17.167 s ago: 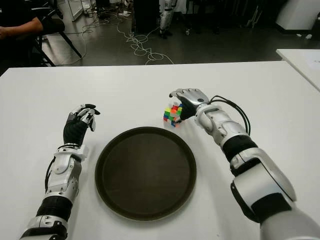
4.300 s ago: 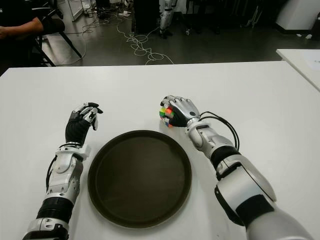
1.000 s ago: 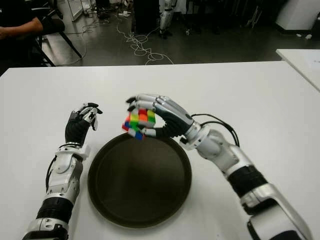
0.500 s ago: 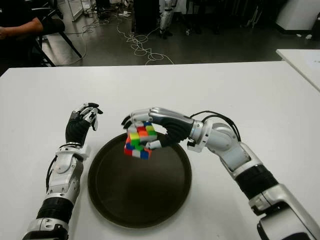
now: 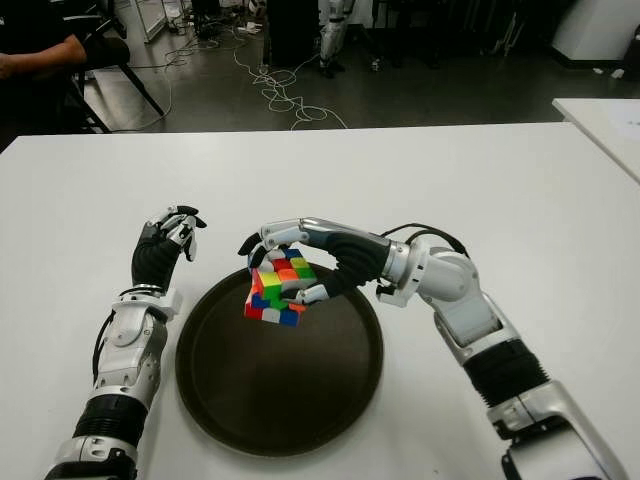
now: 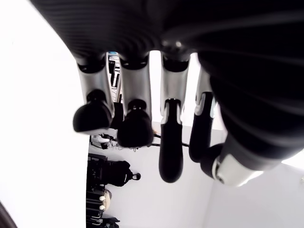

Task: Pick up the Rubik's Cube and put it in the plate

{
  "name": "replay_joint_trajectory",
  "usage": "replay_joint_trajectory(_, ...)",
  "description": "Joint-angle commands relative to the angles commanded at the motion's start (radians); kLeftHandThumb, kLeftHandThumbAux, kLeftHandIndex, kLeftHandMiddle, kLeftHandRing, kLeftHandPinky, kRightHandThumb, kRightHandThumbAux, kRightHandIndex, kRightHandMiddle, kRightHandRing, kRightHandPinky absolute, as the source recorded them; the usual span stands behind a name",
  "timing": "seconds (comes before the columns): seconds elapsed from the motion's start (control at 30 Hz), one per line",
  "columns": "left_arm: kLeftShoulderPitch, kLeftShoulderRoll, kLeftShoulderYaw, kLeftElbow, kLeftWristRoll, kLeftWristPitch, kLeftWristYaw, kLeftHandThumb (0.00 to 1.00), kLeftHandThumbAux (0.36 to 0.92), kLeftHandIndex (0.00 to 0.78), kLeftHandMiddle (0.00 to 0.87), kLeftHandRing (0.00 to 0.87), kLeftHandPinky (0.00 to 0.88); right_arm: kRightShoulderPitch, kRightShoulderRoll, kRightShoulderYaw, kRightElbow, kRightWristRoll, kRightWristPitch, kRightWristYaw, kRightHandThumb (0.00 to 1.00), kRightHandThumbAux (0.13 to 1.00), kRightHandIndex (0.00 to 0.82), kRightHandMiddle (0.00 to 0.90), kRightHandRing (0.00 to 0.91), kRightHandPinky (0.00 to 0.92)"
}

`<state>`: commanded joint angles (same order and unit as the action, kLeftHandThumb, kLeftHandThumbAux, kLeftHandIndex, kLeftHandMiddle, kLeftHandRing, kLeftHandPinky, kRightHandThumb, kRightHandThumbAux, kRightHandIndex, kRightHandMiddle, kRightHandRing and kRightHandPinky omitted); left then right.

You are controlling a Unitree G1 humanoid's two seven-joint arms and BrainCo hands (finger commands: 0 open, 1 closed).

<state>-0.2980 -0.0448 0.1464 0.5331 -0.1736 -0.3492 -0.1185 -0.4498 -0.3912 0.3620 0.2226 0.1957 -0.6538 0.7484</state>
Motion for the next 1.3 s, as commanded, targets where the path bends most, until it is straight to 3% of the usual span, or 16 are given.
replay_joint_trajectory(0.2,-0.004,0.001,0.0,0.005,0.002,-0.005,0.001,0.857,0.66,0.424,0.532,0.789,0.808,0.01,0.034,-0.014,0.013,-0.018,-0.002,0.012,0.129,0.878,0.628,0.788,0.801,0.803)
replay_joint_trajectory(0.27,-0.004,0.001,-0.002,0.005,0.004,-0.003,0.002,0.858,0.659,0.425,0.533,0.79,0.809,0.023,0.077,-0.012,0.072,-0.062,-0.047,-0.023,0.103,0.878,0.622,0.785,0.798,0.799)
replay_joint_trajectory(0.4,-0.002,0.001,-0.003,-0.001,0.003,0.004,0.002,0.858,0.659,0.426,0.533,0.79,0.809,0.025,0.127,-0.022,0.184,-0.129,-0.127,-0.072,0.076,0.878,0.616,0.782,0.794,0.793)
replay_joint_trajectory(0.63,0.0,0.002,-0.008,-0.005,0.009,0.011,0.01,0.857,0.659,0.425,0.538,0.794,0.812,0.0,0.176,-0.042,0.307,-0.254,-0.213,-0.174,0.039,0.884,0.607,0.775,0.783,0.784)
replay_joint_trajectory(0.9,0.0,0.004,-0.01,0.0,0.011,0.012,0.013,0.858,0.657,0.426,0.548,0.81,0.822,-0.001,0.177,-0.043,0.334,-0.369,-0.236,-0.266,0.016,0.894,0.614,0.774,0.78,0.779)
replay_joint_trajectory(1.3,0.0,0.002,-0.01,-0.002,0.009,0.011,0.015,0.856,0.66,0.419,0.542,0.81,0.814,0.0,0.175,-0.037,0.343,-0.45,-0.247,-0.347,0.029,0.898,0.61,0.772,0.776,0.775)
